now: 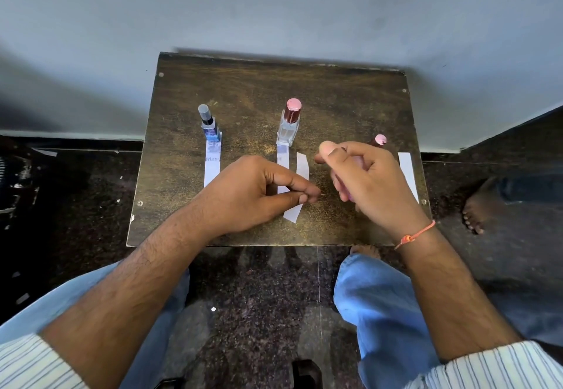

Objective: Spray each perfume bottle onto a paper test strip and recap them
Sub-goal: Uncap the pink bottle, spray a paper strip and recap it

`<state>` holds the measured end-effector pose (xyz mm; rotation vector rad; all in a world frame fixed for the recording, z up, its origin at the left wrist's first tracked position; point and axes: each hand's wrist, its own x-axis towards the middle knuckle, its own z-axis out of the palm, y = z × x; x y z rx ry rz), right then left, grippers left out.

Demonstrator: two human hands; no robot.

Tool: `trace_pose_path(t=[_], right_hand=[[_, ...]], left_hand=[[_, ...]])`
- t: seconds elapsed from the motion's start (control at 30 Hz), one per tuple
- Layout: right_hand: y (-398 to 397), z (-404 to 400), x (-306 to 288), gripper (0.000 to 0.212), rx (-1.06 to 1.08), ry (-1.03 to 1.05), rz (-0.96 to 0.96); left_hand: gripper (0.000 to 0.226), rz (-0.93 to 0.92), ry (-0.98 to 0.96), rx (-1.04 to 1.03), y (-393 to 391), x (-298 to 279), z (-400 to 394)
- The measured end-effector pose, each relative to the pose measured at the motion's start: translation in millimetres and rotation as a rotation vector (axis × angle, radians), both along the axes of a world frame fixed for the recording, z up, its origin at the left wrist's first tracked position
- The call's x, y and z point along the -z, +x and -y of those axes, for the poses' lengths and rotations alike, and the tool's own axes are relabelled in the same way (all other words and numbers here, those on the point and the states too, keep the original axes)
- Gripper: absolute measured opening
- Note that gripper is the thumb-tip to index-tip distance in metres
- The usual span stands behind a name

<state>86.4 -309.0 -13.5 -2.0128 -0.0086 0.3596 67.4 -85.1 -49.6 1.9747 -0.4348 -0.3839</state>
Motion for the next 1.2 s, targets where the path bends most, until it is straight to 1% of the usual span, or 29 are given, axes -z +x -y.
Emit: trace_pose_path(t=[0.03,0.13,0.17,0.23,0.33,0.53,0.7,0.8,0.87,0.97,1.07,1.2], right_hand=[[0.3,0.6,-0.3,0.048,0.008,0.030,-0.037],[1.3,4.3,0.9,0.017,0.014,0.106,-0.189],[1.4,5.6,2.2,0.011,0.013,0.122,-0.226],[1.2,6.4,2.7,0.006,0.019,0.168,-0.268],[1.5,6.9,4.2,0.007,0.010,0.211,-0.311],[2.7,6.3,8.3,0.008,0.016,0.227,-0.348],[2.0,5.3,9.0,0.007,0.020,0.216,-0.312],[3.1,5.9,9.1,0.008,0.041,0.187,-0.280],[5.9,8.4,10.1,0.009,0.056,0.128,-0.248],[11.1,14.5,13.5,0.012,0.068,-0.023,-0.175],[18.0,22.2,18.1,0.015,0.107,-0.115,-0.124],[28.1,31.1,24.3,0.032,0.170,-0.241,-0.066]], left_hand=[[0.026,0.007,-0.007,-0.003,0.4,0.6,-0.1],[0.027,0.011,-0.038,-0.028,1.1,2.4,-0.5],[0.026,0.010,-0.045,-0.036,1.5,3.2,-0.5],[0.023,0.011,-0.045,-0.046,1.7,4.5,-0.2],[0.016,0.009,-0.029,-0.057,0.9,2.3,0.0],[0.015,0.011,-0.010,-0.044,-1.4,-8.0,1.5],[0.014,-0.026,-0.008,-0.026,-3.3,-11.5,4.3],[0.018,-0.105,-0.034,-0.024,-4.2,-9.0,4.5],[0.023,-0.165,-0.039,-0.034,-5.1,-9.7,4.4],[0.025,-0.182,-0.015,-0.033,-7.3,-9.9,3.4],[0.020,-0.177,-0.023,-0.032,-7.6,-12.0,0.4],[0.012,-0.142,-0.040,-0.065,-6.4,-14.7,-2.8]])
